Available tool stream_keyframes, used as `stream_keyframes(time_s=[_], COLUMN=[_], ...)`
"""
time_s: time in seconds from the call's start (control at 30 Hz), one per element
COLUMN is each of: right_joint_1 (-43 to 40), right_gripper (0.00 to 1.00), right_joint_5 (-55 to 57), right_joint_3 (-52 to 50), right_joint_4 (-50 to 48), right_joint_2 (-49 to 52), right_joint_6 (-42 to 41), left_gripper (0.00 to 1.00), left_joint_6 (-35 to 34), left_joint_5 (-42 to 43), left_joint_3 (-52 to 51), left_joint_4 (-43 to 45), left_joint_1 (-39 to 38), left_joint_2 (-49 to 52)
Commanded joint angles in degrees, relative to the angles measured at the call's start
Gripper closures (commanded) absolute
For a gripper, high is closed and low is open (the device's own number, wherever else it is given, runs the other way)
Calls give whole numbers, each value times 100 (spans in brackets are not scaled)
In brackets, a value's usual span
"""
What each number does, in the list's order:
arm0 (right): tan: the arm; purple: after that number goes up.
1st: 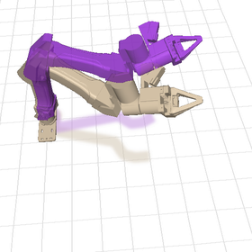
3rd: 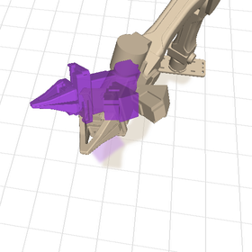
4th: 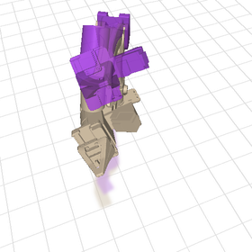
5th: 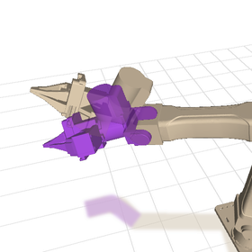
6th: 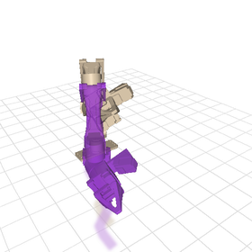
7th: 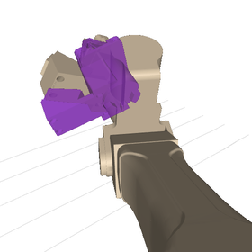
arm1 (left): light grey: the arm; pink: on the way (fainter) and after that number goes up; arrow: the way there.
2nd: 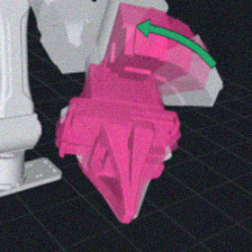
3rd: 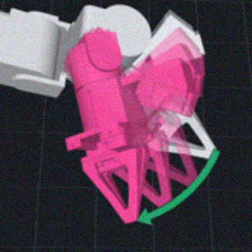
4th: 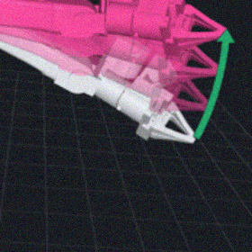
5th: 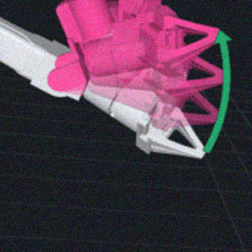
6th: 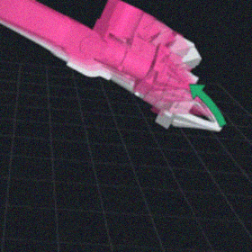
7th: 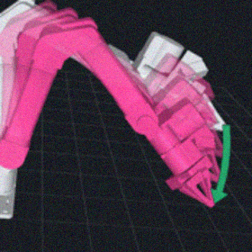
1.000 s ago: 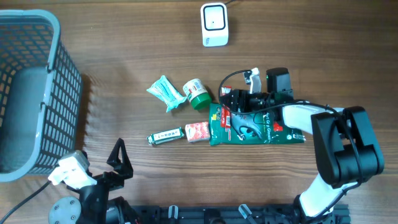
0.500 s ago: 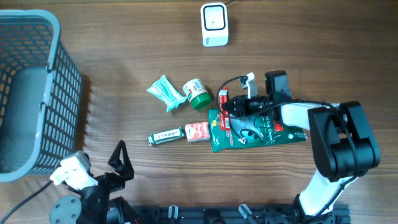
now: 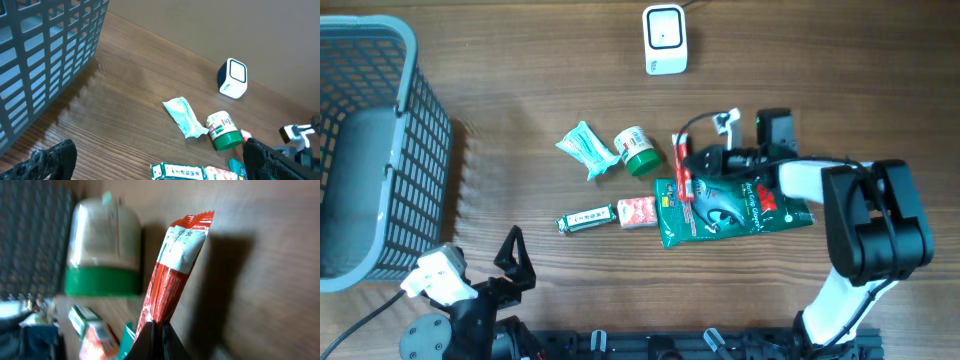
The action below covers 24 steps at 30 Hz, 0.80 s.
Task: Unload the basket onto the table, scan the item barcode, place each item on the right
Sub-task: 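Grasp the Nescafe stick with the right gripper and lift it, then carry the Nescafe stick up to the white scanner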
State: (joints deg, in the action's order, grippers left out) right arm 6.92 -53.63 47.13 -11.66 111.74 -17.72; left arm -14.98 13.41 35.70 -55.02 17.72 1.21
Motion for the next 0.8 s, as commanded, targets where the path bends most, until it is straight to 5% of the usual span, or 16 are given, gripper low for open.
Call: stream_keyframes(time_s=[0.0,0.3,0.53,0.77], right_joint_1=[-243,-9,1375,1534], right_gripper=[96,96,96,95], right_joint_5=[-295,2450,6677,7313], right_joint_3=[330,330,328,501], right_joint_4=[-157,4,-1646,-4745], right_joint_2=[-400,-2494,-2839,-988], right_joint_6=[-1016,-1152,1749,3742], left_gripper=[0,0,0,0], left_joint_6=[-50,-50,-50,-50], left_joint_5=[4,4,4,4], left_joint_3=[-24,-24,-24,-24], left_joint_4=[2,4,4,4], left_joint_1=[-35,-35,-35,-35], left_joint_2=[2,2,2,2])
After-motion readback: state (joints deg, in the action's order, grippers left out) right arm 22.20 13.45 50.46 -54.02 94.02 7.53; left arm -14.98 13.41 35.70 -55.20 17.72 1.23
